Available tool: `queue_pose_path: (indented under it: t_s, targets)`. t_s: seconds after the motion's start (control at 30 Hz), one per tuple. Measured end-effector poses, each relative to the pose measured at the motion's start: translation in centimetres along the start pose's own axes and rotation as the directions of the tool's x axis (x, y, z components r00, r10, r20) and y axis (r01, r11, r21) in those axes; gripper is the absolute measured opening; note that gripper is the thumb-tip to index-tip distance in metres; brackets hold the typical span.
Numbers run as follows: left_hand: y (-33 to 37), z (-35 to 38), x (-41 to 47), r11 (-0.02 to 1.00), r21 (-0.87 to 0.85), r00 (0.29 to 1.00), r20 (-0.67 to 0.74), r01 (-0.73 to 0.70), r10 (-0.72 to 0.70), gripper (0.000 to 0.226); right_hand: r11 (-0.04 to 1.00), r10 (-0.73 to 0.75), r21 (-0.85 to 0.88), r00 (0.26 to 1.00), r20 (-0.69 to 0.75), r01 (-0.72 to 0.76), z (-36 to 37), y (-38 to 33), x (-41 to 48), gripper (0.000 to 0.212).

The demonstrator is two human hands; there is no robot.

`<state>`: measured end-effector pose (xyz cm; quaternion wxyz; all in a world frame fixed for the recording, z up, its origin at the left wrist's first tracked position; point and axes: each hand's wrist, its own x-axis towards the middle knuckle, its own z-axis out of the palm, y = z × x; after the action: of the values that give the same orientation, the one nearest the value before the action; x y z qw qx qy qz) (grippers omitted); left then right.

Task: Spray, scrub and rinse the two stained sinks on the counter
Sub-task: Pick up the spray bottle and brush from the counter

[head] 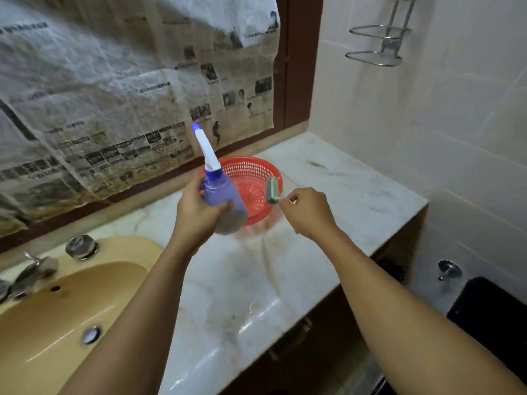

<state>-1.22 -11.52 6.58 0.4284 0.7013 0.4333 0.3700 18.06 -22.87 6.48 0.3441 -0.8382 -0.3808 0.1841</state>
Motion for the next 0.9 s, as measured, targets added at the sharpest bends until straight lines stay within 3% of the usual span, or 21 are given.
queue_pose_path:
  t_s: [0.13,0.27,0.4,0.63,0.77,0.9]
  targets:
    - [-2.3,0.7,8.7,0.999,0.031,0.999,-0.027,0.024,-0.023,0.06,0.989,-0.013,-0.145,0.998,0.053,0.021,4.0,-2.5,8.1,0.029]
    - [-5.2,1.8,13.6,0.996,0.075,0.999,-0.009,0.051,-0.05,0.068,0.962,-0.033,-0.266,0.993,0.115,0.063,7.4,-3.0,12.8,0.031]
    - [-8.7,3.1,17.5,0.988,0.142,0.998,0.006,0.055,-0.057,0.061,0.923,-0.058,-0.366,0.985,0.162,0.115,10.7,-3.2,16.9,0.04]
    - [-13.1,4.8,19.9,0.955,0.292,0.996,0.066,0.044,-0.066,0.066,0.907,0.01,-0.413,0.976,0.219,0.083,15.0,-2.6,21.0,0.037]
    - [-14.4,4.7,19.7,0.957,0.283,0.993,0.076,0.068,-0.093,0.068,0.878,0.058,-0.471,0.96,0.273,0.081,16.1,-1.8,21.5,0.033]
    - [-14.1,4.0,19.9,0.949,0.307,0.977,0.166,0.076,-0.132,0.076,0.905,0.076,-0.422,0.95,0.304,0.063,15.5,-1.5,21.3,0.029]
